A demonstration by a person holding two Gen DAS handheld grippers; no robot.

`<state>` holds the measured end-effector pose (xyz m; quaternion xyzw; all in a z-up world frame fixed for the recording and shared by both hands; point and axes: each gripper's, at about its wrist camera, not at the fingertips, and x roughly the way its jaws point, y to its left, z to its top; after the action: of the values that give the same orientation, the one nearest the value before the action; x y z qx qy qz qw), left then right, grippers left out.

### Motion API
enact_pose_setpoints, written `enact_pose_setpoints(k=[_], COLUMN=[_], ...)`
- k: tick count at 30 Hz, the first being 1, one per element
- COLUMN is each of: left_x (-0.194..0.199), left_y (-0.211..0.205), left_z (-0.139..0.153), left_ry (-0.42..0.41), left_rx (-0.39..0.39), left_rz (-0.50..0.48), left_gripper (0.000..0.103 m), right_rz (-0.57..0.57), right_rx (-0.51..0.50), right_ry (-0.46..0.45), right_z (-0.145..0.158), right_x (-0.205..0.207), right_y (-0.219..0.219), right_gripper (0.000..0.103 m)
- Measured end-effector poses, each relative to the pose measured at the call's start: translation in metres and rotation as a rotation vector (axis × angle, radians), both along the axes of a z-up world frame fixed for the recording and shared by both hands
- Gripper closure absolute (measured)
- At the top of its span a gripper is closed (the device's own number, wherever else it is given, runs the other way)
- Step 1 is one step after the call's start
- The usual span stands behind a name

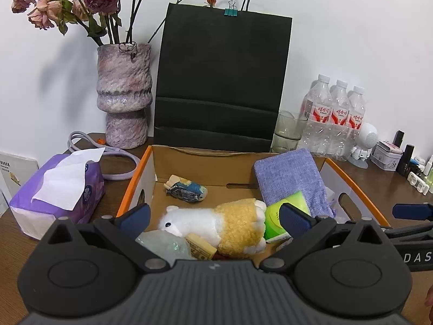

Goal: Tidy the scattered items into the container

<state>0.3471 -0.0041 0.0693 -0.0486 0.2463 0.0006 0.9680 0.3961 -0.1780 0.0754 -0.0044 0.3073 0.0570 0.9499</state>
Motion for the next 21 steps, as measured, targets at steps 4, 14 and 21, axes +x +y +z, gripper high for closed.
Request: enact_pose_setpoints(k=[4,14,21], left_x=[-0.006,-0.043,-0.084], left_y=[0.001,-0.001,-0.002], left_z=[0.006,0.019,0.027], left_ry=[-0.02,-0.068,-0.062], left_rx=[-0.006,0.006,-0.001], left_rz=[0.001,0.002,-0.046], left_gripper=[0.0,0.0,0.0], right_rz=[0.0,0.002,0.011], right_rx=[-0.006,0.0,0.025], right_ry=[-0.012,-0.039,-0.057], right_z=[0.004,0.018,0.027], right_x=[-0.004,-0.034,-0.075], right_y=[0.002,0.001,-0.004], right_gripper=[0.0,0.0,0.0])
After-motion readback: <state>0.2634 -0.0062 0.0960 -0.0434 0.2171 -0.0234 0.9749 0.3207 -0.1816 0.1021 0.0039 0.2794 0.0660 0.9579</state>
